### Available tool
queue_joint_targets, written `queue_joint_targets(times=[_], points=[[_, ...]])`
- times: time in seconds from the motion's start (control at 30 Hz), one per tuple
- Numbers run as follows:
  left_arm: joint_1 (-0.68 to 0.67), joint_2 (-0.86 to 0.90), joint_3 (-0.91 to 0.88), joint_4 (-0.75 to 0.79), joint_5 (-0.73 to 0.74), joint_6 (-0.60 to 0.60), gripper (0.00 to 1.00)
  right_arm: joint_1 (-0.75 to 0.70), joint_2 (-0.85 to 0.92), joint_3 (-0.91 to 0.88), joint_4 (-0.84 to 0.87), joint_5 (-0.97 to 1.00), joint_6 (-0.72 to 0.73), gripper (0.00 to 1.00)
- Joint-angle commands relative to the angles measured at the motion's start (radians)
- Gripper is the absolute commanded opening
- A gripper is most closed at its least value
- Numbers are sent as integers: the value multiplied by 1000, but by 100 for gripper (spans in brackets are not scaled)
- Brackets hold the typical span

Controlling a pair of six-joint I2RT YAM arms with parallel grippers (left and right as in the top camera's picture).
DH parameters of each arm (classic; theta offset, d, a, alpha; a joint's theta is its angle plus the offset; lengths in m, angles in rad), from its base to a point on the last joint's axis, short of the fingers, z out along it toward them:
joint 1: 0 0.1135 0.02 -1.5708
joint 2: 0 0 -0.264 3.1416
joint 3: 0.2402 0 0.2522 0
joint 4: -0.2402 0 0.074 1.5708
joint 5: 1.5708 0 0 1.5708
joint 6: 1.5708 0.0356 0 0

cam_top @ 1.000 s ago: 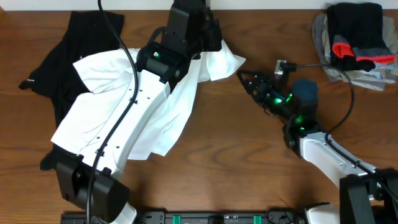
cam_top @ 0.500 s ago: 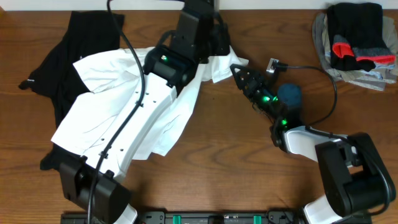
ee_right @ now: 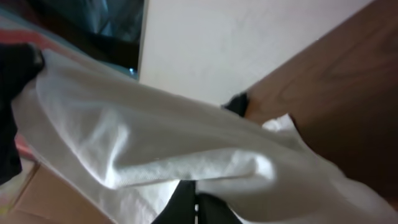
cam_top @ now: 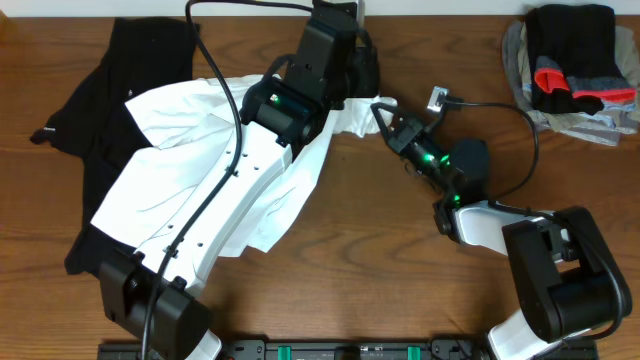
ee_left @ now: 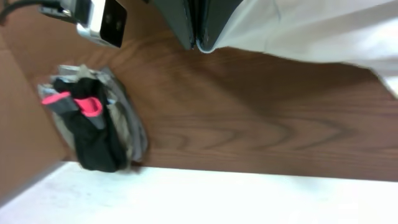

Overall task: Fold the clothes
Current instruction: 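Grasp the T-shirt's right sleeve corner with the right gripper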

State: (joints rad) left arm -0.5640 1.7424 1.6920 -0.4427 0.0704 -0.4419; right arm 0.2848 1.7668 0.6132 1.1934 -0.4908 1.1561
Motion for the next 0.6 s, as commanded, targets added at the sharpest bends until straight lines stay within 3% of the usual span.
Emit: queue_joint_targets(times=[0.0, 0.27, 0.57], points=[[10, 5, -9, -21, -89, -1, 6, -58, -2, 14, -34, -119, -109, 1], [102, 5, -9, -111, -94, 3, 6, -277, -30, 24, -182, -299, -267, 2], [139, 21, -9, -154, -93, 10, 6, -346, -111, 201, -766, -300, -669, 1]])
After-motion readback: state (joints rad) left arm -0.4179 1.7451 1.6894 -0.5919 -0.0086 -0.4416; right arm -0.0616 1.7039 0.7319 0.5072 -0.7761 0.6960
